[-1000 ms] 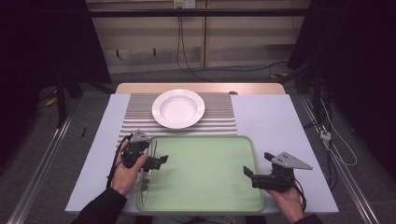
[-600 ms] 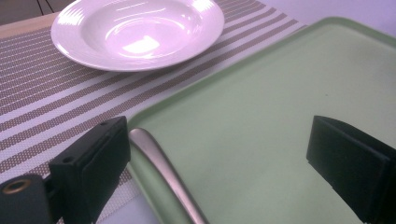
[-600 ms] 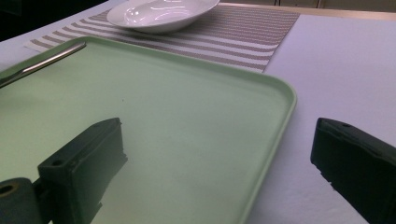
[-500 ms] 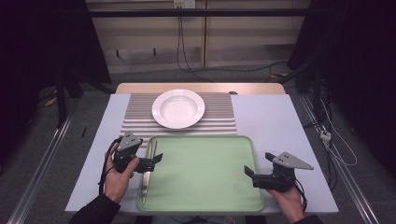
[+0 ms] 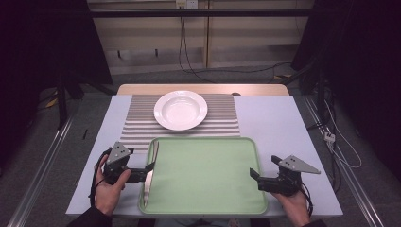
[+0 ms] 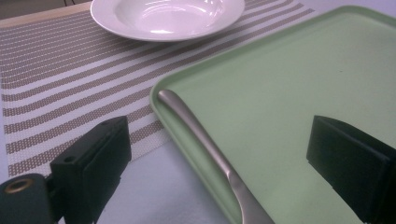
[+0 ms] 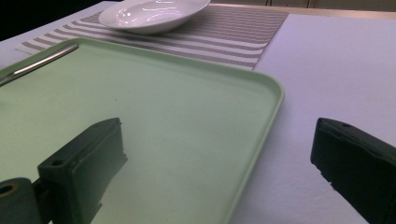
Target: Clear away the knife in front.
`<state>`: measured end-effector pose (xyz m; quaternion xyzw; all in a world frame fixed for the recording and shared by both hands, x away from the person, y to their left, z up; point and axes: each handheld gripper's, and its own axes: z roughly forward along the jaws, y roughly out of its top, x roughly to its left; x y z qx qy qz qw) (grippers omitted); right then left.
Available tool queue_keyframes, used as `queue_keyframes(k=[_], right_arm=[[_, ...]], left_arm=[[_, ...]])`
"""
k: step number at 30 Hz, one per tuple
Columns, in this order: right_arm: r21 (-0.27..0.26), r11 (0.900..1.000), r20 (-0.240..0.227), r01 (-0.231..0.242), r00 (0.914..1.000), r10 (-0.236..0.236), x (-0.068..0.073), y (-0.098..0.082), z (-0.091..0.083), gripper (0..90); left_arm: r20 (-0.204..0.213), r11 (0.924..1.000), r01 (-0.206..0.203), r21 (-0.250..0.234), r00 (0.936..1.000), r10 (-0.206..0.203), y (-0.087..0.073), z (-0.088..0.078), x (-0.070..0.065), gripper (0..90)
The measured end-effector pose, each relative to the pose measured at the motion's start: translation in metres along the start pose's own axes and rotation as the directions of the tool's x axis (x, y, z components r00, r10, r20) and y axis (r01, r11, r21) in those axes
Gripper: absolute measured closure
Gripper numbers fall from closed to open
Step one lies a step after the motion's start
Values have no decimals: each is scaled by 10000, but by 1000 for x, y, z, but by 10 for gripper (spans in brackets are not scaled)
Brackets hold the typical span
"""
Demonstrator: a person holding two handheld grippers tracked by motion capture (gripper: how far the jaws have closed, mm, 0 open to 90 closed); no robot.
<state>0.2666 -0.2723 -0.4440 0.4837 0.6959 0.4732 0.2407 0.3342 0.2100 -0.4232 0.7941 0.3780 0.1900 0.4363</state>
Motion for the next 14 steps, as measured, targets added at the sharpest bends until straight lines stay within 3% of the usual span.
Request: queue_keyframes(k=[6, 8, 14], right_arm=[[-92, 9999, 101, 74, 9999, -73, 2, 0, -2, 27], [-106, 9999, 146, 95, 9998, -93, 1, 0, -2, 29], [-114, 9999, 184, 106, 9998, -104, 2, 0, -3, 29]], left_arm=[[-309, 9989, 378, -293, 9988, -387, -8, -1, -5, 62], [-322, 9997, 216, -138, 9992, -220, -9, 0, -5, 62], [-344, 9987, 438, -255, 9984, -446, -10, 0, -3, 62]])
